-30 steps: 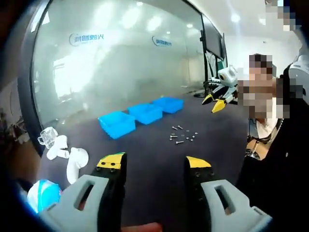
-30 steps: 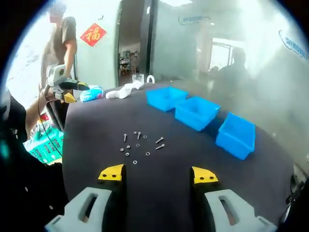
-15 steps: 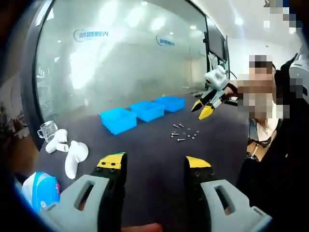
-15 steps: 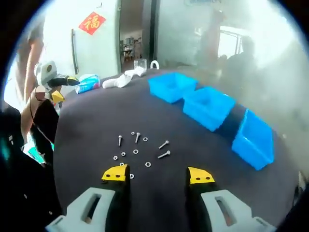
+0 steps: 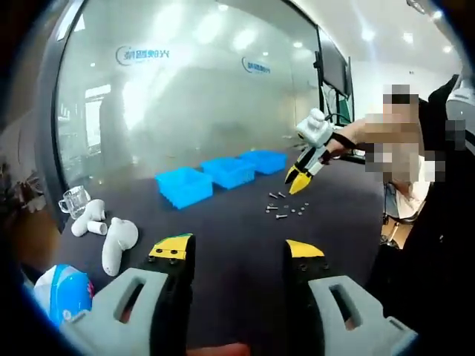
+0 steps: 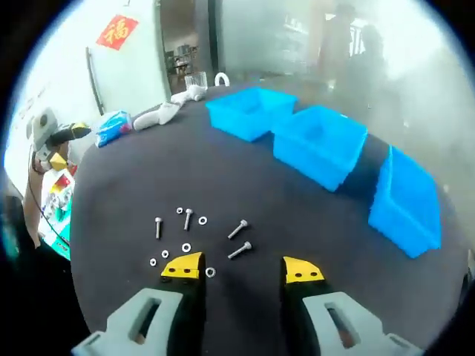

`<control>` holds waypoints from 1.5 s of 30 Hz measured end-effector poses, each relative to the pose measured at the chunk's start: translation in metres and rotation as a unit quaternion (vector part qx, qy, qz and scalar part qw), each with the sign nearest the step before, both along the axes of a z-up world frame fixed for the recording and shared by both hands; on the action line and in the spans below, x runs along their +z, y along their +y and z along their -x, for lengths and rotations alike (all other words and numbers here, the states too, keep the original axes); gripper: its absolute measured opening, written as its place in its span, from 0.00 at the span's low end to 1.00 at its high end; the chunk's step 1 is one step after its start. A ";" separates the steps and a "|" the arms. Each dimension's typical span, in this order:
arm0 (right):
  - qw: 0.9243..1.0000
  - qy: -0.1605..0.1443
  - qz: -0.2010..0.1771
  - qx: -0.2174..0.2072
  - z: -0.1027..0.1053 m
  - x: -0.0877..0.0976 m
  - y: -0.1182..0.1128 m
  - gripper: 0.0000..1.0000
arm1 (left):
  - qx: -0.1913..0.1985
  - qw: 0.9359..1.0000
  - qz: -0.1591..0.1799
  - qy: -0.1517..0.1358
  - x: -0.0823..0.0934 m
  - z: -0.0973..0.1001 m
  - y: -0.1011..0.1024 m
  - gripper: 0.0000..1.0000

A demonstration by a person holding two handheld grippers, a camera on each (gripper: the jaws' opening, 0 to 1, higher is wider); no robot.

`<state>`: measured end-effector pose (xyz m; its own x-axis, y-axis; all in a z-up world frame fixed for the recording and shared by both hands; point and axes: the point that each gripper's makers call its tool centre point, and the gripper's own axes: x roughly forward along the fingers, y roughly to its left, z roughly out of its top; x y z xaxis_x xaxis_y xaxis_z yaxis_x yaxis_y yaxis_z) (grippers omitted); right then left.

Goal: Sort the screws, nuts, and washers into the corresponding bins

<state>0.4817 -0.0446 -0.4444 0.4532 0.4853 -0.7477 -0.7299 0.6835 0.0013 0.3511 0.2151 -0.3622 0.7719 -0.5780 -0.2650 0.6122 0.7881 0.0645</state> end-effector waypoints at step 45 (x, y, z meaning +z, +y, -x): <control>0.996 0.026 0.084 0.031 -0.009 -0.022 0.011 0.00 | 0.007 1.000 0.012 0.010 -0.018 0.012 0.006 0.46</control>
